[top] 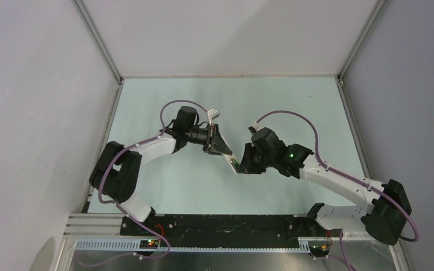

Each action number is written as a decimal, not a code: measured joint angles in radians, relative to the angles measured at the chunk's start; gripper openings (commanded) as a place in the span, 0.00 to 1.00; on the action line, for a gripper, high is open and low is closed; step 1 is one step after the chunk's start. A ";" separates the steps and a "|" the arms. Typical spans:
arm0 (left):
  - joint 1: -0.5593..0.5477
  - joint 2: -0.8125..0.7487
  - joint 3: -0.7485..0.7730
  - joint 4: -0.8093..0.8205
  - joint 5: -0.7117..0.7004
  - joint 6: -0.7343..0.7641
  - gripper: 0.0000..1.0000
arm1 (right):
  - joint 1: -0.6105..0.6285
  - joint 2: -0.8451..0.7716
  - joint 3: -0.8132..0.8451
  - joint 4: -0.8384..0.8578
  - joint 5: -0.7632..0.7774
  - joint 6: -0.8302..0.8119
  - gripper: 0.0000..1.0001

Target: Load the batteries into the remote control

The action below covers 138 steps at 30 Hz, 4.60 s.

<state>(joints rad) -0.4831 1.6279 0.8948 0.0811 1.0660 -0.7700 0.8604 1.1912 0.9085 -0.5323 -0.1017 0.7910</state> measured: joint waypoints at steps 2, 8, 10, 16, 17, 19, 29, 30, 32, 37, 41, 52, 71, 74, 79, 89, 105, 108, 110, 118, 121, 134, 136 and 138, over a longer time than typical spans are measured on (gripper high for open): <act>0.000 -0.014 -0.003 0.004 0.001 0.012 0.00 | -0.005 0.002 0.000 0.006 -0.014 -0.004 0.10; -0.001 -0.026 -0.013 0.008 0.001 0.035 0.00 | -0.014 0.011 -0.002 0.010 -0.047 -0.008 0.09; -0.002 -0.026 -0.013 0.007 0.002 0.039 0.00 | -0.014 0.013 -0.004 0.013 -0.051 -0.010 0.09; -0.005 -0.026 -0.013 0.007 0.002 0.048 0.00 | -0.026 0.017 -0.005 0.014 -0.077 -0.019 0.08; -0.006 -0.026 -0.013 0.007 0.002 0.048 0.00 | -0.030 0.018 -0.005 0.018 -0.086 -0.021 0.06; -0.011 -0.026 -0.013 0.006 0.003 0.053 0.00 | -0.036 0.023 -0.005 0.040 -0.097 -0.022 0.02; -0.031 -0.039 -0.016 -0.016 0.000 0.086 0.00 | -0.069 0.046 -0.005 0.107 -0.158 -0.021 0.00; -0.031 -0.039 -0.016 -0.016 0.000 0.087 0.00 | -0.070 0.046 -0.005 0.107 -0.160 -0.021 0.00; -0.031 -0.039 -0.016 -0.016 0.000 0.088 0.00 | -0.071 0.045 -0.005 0.108 -0.162 -0.021 0.00; -0.034 -0.039 -0.016 -0.015 0.013 0.079 0.00 | -0.074 0.018 -0.005 0.113 -0.158 -0.023 0.06; -0.039 -0.044 -0.016 -0.016 0.019 0.069 0.00 | -0.078 -0.051 -0.006 0.116 -0.151 -0.029 0.18; -0.039 -0.112 -0.016 -0.016 0.021 0.051 0.00 | -0.079 -0.277 -0.095 0.119 -0.124 -0.084 0.49; -0.058 -0.268 -0.016 -0.020 0.071 0.052 0.00 | 0.015 -0.283 -0.117 0.195 -0.210 -0.273 0.39; -0.058 -0.268 -0.016 -0.023 0.077 0.051 0.00 | 0.015 -0.283 -0.117 0.192 -0.208 -0.281 0.30; -0.058 -0.268 -0.016 -0.024 0.089 0.052 0.00 | 0.015 -0.283 -0.118 0.189 -0.209 -0.288 0.21; -0.058 -0.268 -0.016 -0.032 0.082 0.054 0.00 | 0.016 -0.269 -0.118 0.192 -0.211 -0.287 0.08; -0.060 -0.267 -0.016 -0.034 0.062 0.053 0.00 | 0.013 -0.370 -0.119 0.192 -0.150 -0.252 0.78; -0.060 -0.267 -0.016 -0.034 0.061 0.053 0.00 | 0.013 -0.386 -0.119 0.190 -0.132 -0.257 0.79; -0.060 -0.267 -0.016 -0.034 0.060 0.052 0.00 | 0.014 -0.385 -0.119 0.186 -0.119 -0.263 0.79; -0.060 -0.255 -0.016 -0.035 0.022 0.027 0.00 | 0.148 -0.289 -0.070 0.132 0.065 -0.334 0.77; -0.060 -0.234 -0.016 -0.039 0.003 0.010 0.00 | 0.211 -0.222 -0.029 0.111 0.153 -0.365 0.75; -0.060 -0.220 -0.016 -0.043 -0.034 -0.021 0.06 | 0.345 -0.054 0.090 0.025 0.442 -0.426 0.54; -0.060 -0.220 -0.016 -0.044 -0.036 -0.025 0.06 | 0.352 -0.036 0.094 0.012 0.462 -0.428 0.46; -0.060 -0.220 -0.016 -0.048 -0.036 -0.026 0.09 | 0.356 -0.017 0.100 -0.002 0.482 -0.430 0.39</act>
<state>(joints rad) -0.5434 1.4078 0.8787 0.0334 1.0298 -0.7959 1.2167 1.1744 1.0084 -0.5343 0.3801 0.3614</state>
